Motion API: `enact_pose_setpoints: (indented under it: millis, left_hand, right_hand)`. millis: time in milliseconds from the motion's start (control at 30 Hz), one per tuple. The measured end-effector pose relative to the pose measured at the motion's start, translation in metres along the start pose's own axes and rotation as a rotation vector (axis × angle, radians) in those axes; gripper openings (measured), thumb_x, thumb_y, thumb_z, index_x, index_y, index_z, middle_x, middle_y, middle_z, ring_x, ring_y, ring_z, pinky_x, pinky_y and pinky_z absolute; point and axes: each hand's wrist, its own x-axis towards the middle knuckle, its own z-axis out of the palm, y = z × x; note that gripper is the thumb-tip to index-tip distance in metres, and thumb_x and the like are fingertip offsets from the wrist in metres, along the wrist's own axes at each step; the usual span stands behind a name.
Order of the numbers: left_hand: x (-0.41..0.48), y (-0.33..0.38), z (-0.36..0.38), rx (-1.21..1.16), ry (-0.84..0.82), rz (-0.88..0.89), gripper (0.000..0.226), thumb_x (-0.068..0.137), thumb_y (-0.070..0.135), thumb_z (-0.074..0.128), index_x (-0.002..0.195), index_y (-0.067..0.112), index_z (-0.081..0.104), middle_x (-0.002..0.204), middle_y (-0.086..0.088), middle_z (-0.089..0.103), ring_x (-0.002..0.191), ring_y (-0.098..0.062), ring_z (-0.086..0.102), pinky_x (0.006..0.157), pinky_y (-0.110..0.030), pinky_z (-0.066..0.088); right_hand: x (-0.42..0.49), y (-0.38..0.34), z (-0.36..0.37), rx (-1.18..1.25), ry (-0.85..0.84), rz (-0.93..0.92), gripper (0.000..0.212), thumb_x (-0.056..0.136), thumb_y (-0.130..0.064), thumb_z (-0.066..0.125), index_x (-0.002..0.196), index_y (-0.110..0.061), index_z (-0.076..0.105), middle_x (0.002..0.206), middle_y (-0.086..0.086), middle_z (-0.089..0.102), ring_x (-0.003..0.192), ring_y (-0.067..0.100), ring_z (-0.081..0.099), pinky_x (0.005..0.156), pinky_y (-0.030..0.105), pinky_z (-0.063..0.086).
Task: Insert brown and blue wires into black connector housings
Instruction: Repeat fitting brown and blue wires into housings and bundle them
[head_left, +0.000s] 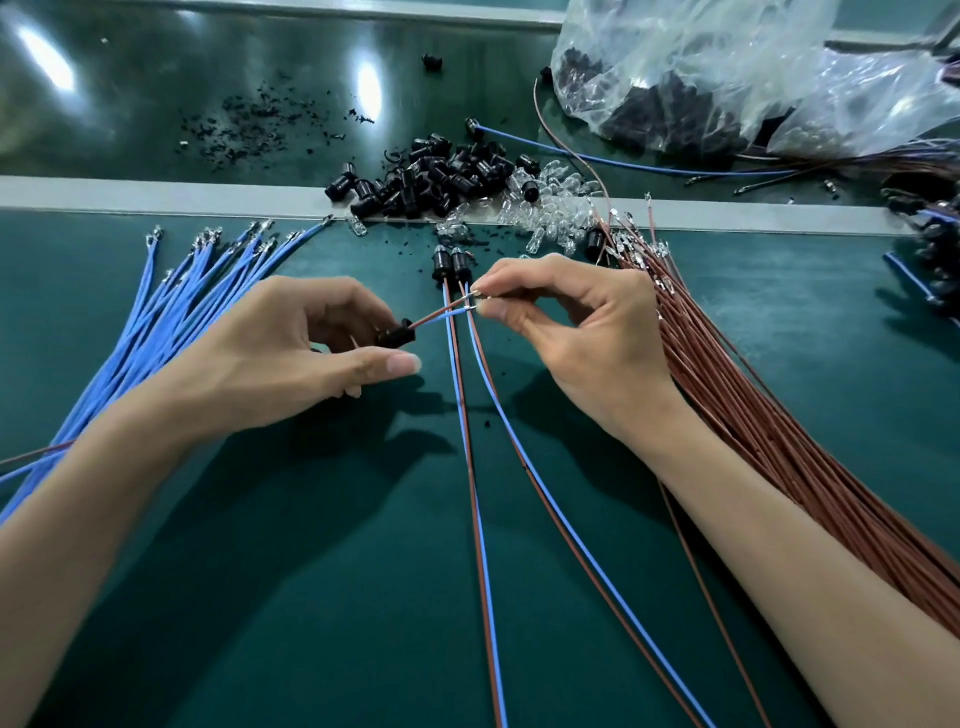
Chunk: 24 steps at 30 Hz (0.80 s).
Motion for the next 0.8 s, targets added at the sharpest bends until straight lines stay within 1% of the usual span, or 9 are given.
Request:
enact_pose_setpoints:
  millis: [67,200,300,367,467,567,633,700,800]
  left_hand:
    - [0.001,-0.002,-0.001,-0.008,0.025,-0.014,0.043,0.055,0.046,0.071,0.08,0.012,0.065,0.066,-0.004,0.071,0.048,-0.009,0.059,0.048,-0.018,0.05]
    - [0.002,-0.005,-0.004,0.048,0.005,-0.036,0.039,0.065,0.052,0.062,0.075,0.015,0.068,0.063,-0.005,0.07,0.045,-0.01,0.056,0.046,-0.014,0.045]
    - [0.001,-0.005,-0.01,0.07,-0.026,-0.063,0.035,0.064,0.05,0.065,0.071,0.016,0.07,0.063,-0.004,0.07,0.045,-0.008,0.053,0.047,-0.013,0.044]
    - [0.0,-0.005,-0.011,0.084,-0.06,-0.046,0.031,0.067,0.045,0.066,0.073,0.015,0.07,0.064,-0.002,0.07,0.045,-0.006,0.052,0.048,-0.011,0.043]
    - [-0.002,-0.003,-0.009,0.111,-0.099,0.015,0.026,0.076,0.04,0.06,0.074,0.015,0.069,0.065,0.001,0.07,0.046,-0.005,0.048,0.049,-0.01,0.04]
    - [-0.002,-0.002,-0.006,0.097,-0.143,0.053,0.027,0.082,0.038,0.055,0.079,0.015,0.069,0.065,0.001,0.069,0.048,-0.008,0.047,0.049,-0.016,0.039]
    - [-0.002,0.0,-0.003,0.081,-0.173,0.065,0.029,0.084,0.038,0.053,0.08,0.014,0.069,0.064,0.001,0.067,0.048,-0.009,0.045,0.048,-0.019,0.038]
    - [-0.002,0.001,0.0,0.066,-0.2,0.081,0.03,0.084,0.039,0.052,0.08,0.014,0.069,0.062,0.001,0.066,0.047,-0.007,0.043,0.047,-0.016,0.037]
    - [-0.003,0.002,0.003,0.028,-0.226,0.082,0.032,0.086,0.045,0.058,0.077,0.017,0.069,0.059,0.002,0.063,0.046,-0.006,0.04,0.046,-0.015,0.033]
  right_hand:
    - [0.0,0.0,0.0,0.005,0.005,0.002,0.022,0.075,0.001,0.075,0.093,-0.012,0.07,0.086,0.002,0.071,0.082,0.02,0.069,0.083,0.028,0.054]
    - [0.001,0.0,0.0,0.005,0.009,-0.002,0.022,0.075,0.0,0.075,0.092,-0.013,0.07,0.087,0.002,0.071,0.083,0.019,0.069,0.084,0.028,0.054]
    - [0.001,0.0,-0.001,0.006,0.011,0.006,0.022,0.075,0.0,0.075,0.093,-0.012,0.07,0.087,0.002,0.071,0.084,0.019,0.069,0.084,0.028,0.054]
    - [0.001,0.0,-0.001,0.007,0.007,0.008,0.022,0.075,0.001,0.075,0.093,-0.012,0.07,0.087,0.002,0.071,0.084,0.018,0.069,0.084,0.027,0.054]
    - [0.001,-0.001,-0.002,0.012,-0.007,0.017,0.022,0.075,0.001,0.075,0.092,-0.012,0.07,0.087,0.002,0.071,0.084,0.018,0.069,0.084,0.028,0.055]
    - [0.001,-0.002,-0.001,0.018,-0.039,0.017,0.021,0.075,0.001,0.075,0.093,-0.009,0.071,0.088,0.005,0.071,0.082,0.019,0.069,0.083,0.027,0.054]
    - [0.0,-0.003,0.002,0.01,-0.071,0.005,0.019,0.075,0.0,0.075,0.092,-0.006,0.072,0.088,0.009,0.072,0.082,0.02,0.069,0.083,0.03,0.054]
    - [-0.002,-0.004,0.005,0.02,-0.098,0.001,0.018,0.074,0.001,0.076,0.09,-0.004,0.073,0.087,0.01,0.072,0.081,0.023,0.069,0.084,0.03,0.054]
    - [-0.005,-0.006,0.01,0.067,-0.124,0.005,0.022,0.072,0.003,0.076,0.091,-0.007,0.072,0.084,0.01,0.071,0.08,0.025,0.069,0.083,0.028,0.053]
